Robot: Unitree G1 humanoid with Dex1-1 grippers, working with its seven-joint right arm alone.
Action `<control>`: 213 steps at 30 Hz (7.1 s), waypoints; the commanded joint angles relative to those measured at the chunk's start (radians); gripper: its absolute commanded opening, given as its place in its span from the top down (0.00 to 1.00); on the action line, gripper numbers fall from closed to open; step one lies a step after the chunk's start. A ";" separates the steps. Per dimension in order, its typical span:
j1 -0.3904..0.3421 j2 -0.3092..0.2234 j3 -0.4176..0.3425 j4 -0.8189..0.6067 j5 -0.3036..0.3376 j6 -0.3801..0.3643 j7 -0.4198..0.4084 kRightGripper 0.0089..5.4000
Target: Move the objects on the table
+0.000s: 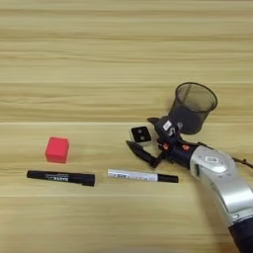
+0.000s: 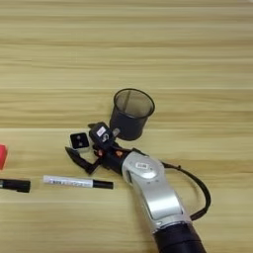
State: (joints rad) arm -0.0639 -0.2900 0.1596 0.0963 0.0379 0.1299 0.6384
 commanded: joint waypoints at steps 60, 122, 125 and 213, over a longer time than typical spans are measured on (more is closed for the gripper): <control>-0.116 0.105 0.195 -0.066 -0.017 0.007 0.076 0.43; -0.429 -0.214 -0.344 -0.328 0.368 0.090 0.199 0.01; -0.436 -0.262 -0.380 -0.290 0.404 0.086 0.247 0.01; -0.536 -0.468 -0.364 0.988 0.130 -0.613 0.789 0.01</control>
State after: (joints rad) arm -0.5228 -0.7082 -0.1995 1.1155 0.1674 -0.4689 1.4703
